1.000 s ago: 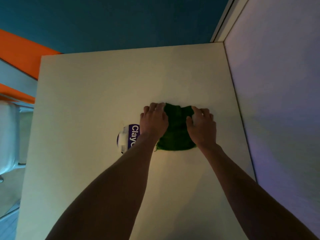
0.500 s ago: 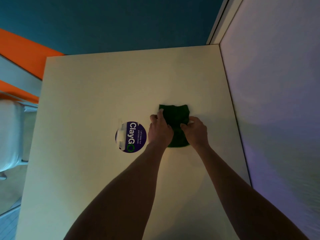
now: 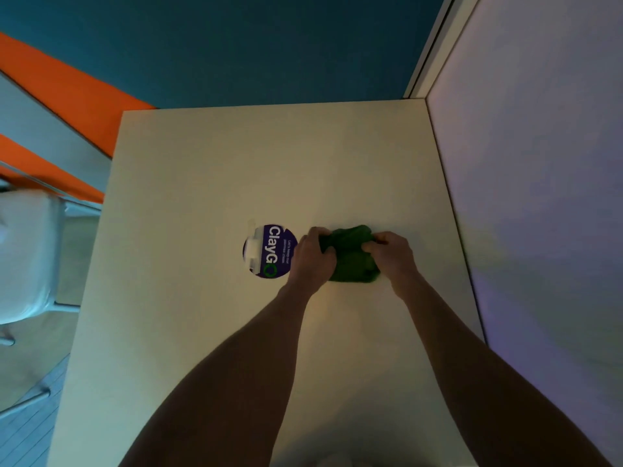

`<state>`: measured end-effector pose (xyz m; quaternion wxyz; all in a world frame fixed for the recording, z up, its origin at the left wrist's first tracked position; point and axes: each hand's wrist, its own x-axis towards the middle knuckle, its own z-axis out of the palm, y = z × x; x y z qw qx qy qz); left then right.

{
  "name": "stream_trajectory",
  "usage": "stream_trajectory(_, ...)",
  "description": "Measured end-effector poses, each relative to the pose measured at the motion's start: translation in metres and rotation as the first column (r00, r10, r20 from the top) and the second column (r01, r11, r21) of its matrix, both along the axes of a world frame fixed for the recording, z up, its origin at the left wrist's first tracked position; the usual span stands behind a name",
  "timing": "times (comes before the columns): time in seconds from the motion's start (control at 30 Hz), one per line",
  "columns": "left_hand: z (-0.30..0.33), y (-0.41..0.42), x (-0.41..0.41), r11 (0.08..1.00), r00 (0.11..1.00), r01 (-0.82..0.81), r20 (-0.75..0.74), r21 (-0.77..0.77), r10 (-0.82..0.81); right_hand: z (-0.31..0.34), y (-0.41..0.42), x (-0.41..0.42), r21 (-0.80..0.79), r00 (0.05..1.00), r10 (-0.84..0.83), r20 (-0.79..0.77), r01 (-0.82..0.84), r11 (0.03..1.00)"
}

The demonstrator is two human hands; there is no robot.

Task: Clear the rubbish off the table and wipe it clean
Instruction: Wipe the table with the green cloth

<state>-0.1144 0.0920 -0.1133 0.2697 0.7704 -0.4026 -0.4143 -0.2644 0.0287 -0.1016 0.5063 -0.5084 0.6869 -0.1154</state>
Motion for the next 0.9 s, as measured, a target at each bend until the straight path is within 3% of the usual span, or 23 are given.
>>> stream_trajectory(0.27, 0.027, 0.058, 0.0, 0.984, 0.996, -0.085, -0.054, -0.154, 0.077, 0.031, 0.052, -0.001, -0.005, 0.987, -0.053, 0.153, 0.055, 0.998)
stream_trajectory(0.6, 0.048, 0.158, -0.003, 0.944, 0.963, -0.267, -0.035, -0.192, 0.266, 0.057, 0.134, 0.01, -0.036, 0.94, 0.159, 0.302, -0.155, 0.987)
stream_trajectory(0.9, 0.053, 0.291, -0.015, 0.843, 0.856, -0.515, -0.05, -0.154, 0.514, 0.058, 0.235, 0.032, -0.016, 0.852, 0.442, 0.279, -0.456, 0.89)
